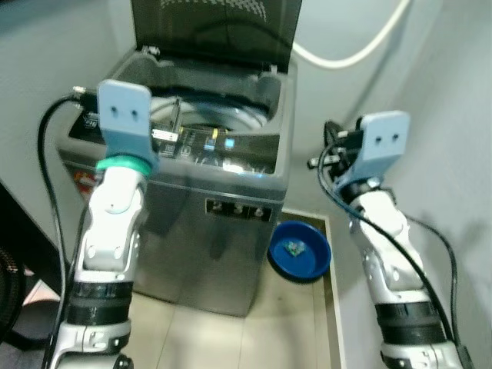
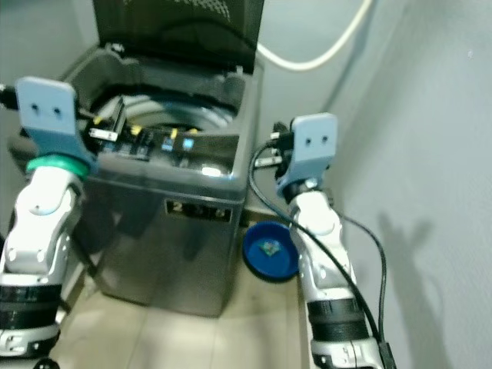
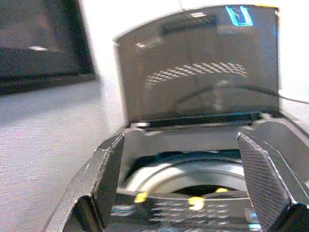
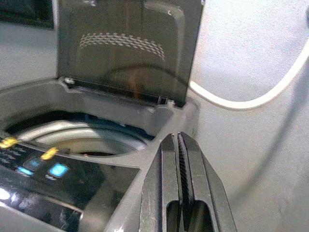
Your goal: Clothes washing
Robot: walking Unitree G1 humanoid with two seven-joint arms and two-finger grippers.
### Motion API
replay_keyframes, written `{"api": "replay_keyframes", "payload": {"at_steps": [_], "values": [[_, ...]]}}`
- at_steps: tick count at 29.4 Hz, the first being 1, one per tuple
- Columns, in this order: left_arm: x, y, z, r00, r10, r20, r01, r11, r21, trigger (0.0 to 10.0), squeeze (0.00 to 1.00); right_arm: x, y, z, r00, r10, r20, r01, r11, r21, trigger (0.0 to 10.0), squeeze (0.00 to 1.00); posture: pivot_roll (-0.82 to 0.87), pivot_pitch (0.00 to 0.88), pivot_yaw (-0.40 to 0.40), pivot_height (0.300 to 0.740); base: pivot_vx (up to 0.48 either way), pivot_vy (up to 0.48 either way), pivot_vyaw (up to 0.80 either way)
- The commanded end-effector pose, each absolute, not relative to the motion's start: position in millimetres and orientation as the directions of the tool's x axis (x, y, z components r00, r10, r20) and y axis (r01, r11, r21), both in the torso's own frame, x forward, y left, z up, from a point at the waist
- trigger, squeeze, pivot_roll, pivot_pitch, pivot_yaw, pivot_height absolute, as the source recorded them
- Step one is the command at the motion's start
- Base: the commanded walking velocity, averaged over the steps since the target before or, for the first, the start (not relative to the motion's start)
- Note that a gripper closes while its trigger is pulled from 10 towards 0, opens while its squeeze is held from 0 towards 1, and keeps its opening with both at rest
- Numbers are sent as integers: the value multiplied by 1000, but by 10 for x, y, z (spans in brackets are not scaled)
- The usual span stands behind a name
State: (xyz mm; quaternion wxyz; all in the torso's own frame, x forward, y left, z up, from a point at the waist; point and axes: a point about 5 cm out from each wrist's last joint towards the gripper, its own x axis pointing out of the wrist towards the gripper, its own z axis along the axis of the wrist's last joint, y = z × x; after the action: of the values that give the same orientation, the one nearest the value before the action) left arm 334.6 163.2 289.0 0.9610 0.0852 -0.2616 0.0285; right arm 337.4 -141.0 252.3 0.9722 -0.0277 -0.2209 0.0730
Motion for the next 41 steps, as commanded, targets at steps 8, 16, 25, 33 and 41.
{"api": "replay_keyframes", "payload": {"at_steps": [8,16,25,33,41], "values": [[3359,1582,2791,885,-15,465,-70,984,164,10000,0,3355,-1324,2421,891,226,394,-182,972,-147,10000,0,89,29,-25,740,0,0,799],[3340,1539,2644,906,-44,421,-39,981,188,10000,0,3342,-1378,2192,915,234,329,-193,969,-152,10000,0,89,35,-23,740,0,0,791],[3297,1473,2359,936,-91,340,0,966,257,10000,0,3304,-1532,1628,967,193,166,-173,977,-128,10000,0,93,36,-20,740,0,0,782],[3231,1431,2092,958,-117,263,37,956,292,10000,0,3222,-1661,1333,986,140,94,-131,987,-96,10000,0,94,35,-10,740,0,0,764],[3225,1441,1945,970,-116,212,46,950,308,10000,0,3126,-1623,1032,974,228,7,-223,958,-177,10000,0,95,27,-4,740,0,0,763]]}}
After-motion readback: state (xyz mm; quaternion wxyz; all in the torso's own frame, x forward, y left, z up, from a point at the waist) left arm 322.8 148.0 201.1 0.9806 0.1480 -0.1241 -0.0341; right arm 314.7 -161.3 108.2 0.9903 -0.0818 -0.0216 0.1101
